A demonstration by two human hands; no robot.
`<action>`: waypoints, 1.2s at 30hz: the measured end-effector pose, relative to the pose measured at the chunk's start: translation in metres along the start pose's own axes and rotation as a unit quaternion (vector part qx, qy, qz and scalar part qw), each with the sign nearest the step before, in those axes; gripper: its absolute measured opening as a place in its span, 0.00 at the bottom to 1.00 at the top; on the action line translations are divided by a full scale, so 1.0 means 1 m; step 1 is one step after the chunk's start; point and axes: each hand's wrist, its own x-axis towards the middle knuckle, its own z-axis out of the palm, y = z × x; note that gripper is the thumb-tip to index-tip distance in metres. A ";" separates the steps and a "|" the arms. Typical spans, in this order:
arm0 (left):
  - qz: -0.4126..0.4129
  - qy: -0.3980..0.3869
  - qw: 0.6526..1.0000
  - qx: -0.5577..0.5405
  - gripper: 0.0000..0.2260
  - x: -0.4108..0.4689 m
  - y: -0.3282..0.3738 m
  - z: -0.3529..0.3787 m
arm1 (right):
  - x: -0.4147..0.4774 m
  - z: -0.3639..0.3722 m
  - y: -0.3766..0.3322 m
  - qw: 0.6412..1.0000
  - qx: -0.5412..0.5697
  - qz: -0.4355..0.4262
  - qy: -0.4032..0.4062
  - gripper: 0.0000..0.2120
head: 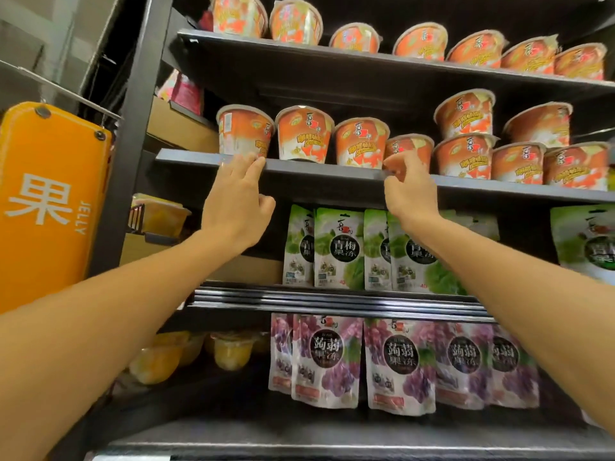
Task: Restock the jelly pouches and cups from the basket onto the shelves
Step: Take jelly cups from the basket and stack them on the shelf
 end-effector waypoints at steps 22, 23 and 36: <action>-0.308 -0.438 0.811 -0.236 0.09 -0.651 0.095 -0.030 | -0.634 -0.111 0.170 0.812 0.078 0.441 -0.375 0.15; -0.347 -0.476 0.774 -0.231 0.09 -0.691 0.101 -0.038 | -0.673 -0.121 0.178 0.772 0.067 0.490 -0.399 0.15; -0.599 -0.600 0.521 -0.097 0.04 -1.045 0.122 -0.097 | -1.024 -0.155 0.259 0.540 -0.055 0.691 -0.478 0.05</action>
